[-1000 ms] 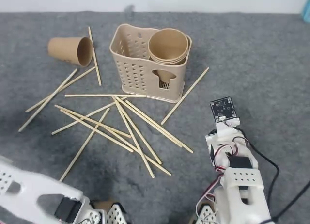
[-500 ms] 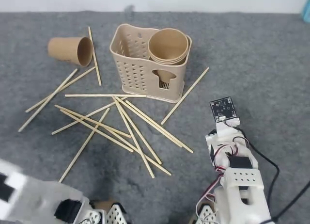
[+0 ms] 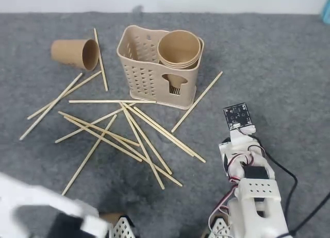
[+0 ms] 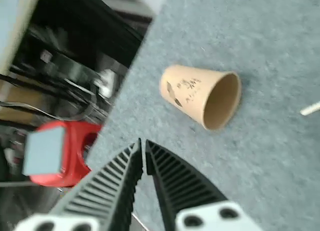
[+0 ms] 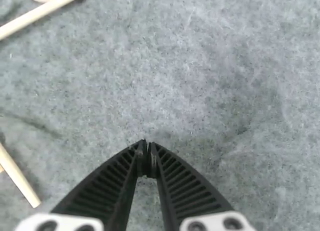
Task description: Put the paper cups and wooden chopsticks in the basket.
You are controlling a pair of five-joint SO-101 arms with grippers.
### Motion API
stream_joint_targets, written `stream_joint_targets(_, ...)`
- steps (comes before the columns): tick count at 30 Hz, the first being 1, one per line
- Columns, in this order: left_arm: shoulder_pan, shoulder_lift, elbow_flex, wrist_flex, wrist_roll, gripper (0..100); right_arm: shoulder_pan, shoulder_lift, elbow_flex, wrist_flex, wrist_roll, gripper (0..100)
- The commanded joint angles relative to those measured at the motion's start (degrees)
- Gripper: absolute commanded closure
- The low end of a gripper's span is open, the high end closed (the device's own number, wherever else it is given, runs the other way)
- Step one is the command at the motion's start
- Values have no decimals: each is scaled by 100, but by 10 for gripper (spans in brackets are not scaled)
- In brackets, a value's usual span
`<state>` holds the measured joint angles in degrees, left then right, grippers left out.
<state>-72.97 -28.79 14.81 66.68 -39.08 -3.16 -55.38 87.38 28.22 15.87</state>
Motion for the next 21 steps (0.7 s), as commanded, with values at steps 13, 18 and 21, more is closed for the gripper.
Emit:
stream_joint_targets(13, -79, -3437, 5182, -3710, -993, 809, -13, -136, -18, -110, 79, 989)
stream_joint_targets(18, -176, -3437, 5314, -3710, -1169, 809, -13, -136, -18, -101, 79, 989)
stream_joint_targets(21, -211, -3297, 5323, -4009, -1160, 809, -13, -136, -18, -101, 79, 989)
